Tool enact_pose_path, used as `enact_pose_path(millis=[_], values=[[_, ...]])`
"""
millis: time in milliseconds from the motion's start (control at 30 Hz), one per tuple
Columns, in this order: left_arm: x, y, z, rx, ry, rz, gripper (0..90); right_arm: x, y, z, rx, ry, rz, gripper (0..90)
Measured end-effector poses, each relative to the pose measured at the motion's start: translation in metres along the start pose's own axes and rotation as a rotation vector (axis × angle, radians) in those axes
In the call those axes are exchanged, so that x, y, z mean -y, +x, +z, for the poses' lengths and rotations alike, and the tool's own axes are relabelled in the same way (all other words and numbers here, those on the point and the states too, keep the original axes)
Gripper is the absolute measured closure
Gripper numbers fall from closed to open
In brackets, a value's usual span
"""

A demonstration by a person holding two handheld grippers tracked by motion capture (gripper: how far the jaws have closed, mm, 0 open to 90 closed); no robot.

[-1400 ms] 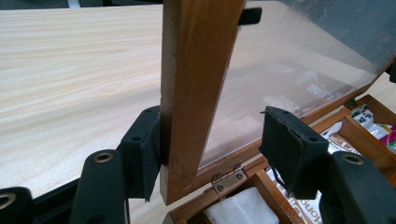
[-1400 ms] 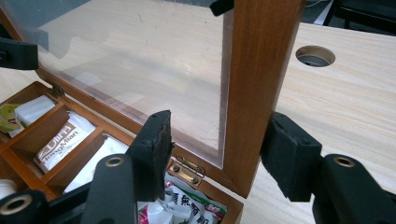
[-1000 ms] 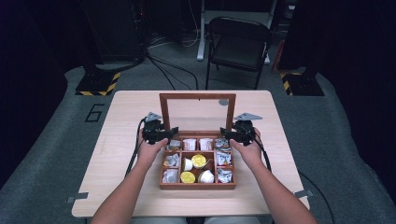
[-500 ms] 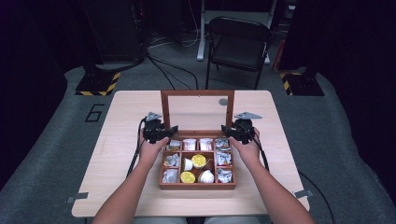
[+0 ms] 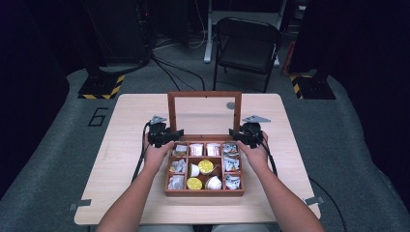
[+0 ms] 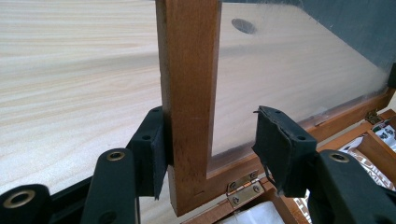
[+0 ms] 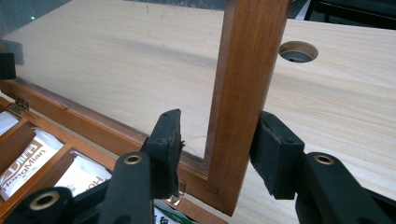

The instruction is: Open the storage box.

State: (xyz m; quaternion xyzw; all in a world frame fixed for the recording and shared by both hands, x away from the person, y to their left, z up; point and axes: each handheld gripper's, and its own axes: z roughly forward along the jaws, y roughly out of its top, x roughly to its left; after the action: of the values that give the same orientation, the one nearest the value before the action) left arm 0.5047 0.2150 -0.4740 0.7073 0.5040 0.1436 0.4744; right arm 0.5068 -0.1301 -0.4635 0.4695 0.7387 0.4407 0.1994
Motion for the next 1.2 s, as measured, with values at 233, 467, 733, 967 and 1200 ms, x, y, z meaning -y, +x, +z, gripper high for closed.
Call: enact_pose_path(millis=[233, 467, 733, 967, 1200], values=[[0.000, 0.005, 0.003, 0.003, 0.009, -0.031, 46.7, -0.003, -0.001, 0.005, -0.003, 0.030, -0.008, 53.8], [0.001, 0.007, 0.005, 0.007, 0.008, -0.049, 46.8, -0.004, -0.005, 0.009, -0.021, 0.040, 0.024, 53.7], [0.001, 0.010, 0.008, 0.016, 0.017, -0.076, 46.5, -0.004, -0.004, 0.011, -0.004, 0.051, 0.036, 52.8], [0.002, 0.012, 0.011, 0.014, 0.025, -0.098, 45.4, -0.004, -0.006, 0.014, -0.011, 0.066, 0.074, 52.7], [0.001, 0.013, 0.012, 0.010, 0.037, -0.105, 44.6, -0.003, -0.008, 0.016, -0.012, 0.075, 0.084, 52.4]])
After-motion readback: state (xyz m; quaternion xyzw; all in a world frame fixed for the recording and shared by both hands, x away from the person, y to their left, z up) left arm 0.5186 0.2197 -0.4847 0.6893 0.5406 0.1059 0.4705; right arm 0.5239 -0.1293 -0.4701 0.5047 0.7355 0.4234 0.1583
